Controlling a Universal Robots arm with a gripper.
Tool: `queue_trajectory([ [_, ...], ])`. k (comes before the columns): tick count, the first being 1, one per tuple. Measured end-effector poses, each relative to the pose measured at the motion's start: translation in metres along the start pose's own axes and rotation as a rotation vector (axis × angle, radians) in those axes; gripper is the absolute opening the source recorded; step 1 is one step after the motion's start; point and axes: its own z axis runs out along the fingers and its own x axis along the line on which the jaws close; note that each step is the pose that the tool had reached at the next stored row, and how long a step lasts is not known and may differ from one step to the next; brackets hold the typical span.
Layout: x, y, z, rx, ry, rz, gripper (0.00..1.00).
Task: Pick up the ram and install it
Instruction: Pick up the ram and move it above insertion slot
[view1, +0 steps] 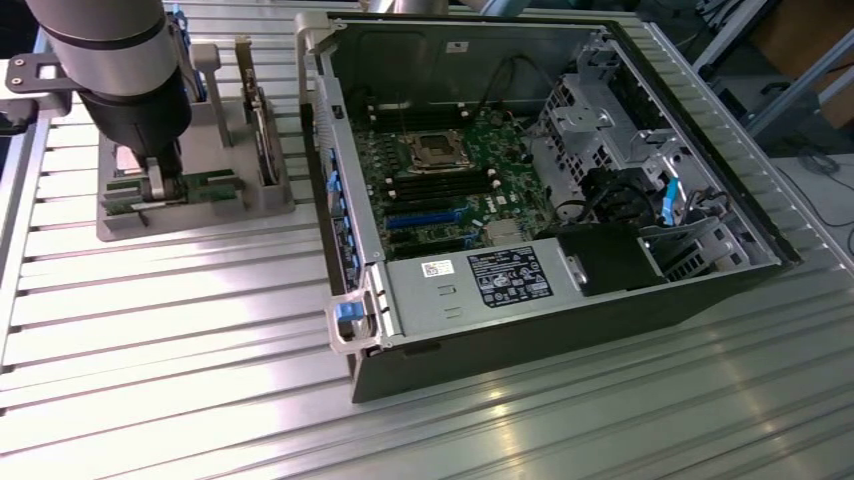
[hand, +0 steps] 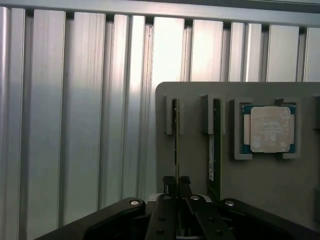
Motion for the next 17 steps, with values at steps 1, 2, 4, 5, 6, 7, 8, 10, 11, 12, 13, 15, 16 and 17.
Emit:
queue_trajectory([
  [1,0.0,0.0001,-0.0013,0.0001,0.0,0.0,0.13],
  [2,0.0,0.0001,-0.0022,0.0,0.0,0.0,0.13],
  [4,0.0,0.0003,-0.0067,0.0,0.0,0.0,0.13],
  [5,0.0,0.0004,-0.0084,0.0,0.0,0.0,0.13],
  [6,0.0,0.0004,-0.0097,0.0,0.0,0.0,0.13],
  [7,0.0,0.0005,-0.0109,0.0,0.0,0.0,0.13],
  [8,0.0,0.0006,-0.0125,0.0,0.0,0.0,0.13],
  [10,0.0,0.0006,-0.0146,0.0001,0.0,0.0,0.13],
  [11,0.0,0.0007,-0.016,0.0,0.0,0.0,0.13],
  [12,0.0,0.0007,-0.0171,0.0001,0.0,0.0,0.13],
  [13,0.0,0.0009,-0.0197,0.0,0.0,0.0,0.13],
  [15,-0.001,0.001,-0.0234,-0.0001,0.0,0.0,0.13],
  [16,-0.001,0.0011,-0.0249,0.0,0.0,0.0,0.13],
  [17,-0.001,0.0012,-0.0263,0.0,0.0,0.0,0.13],
])
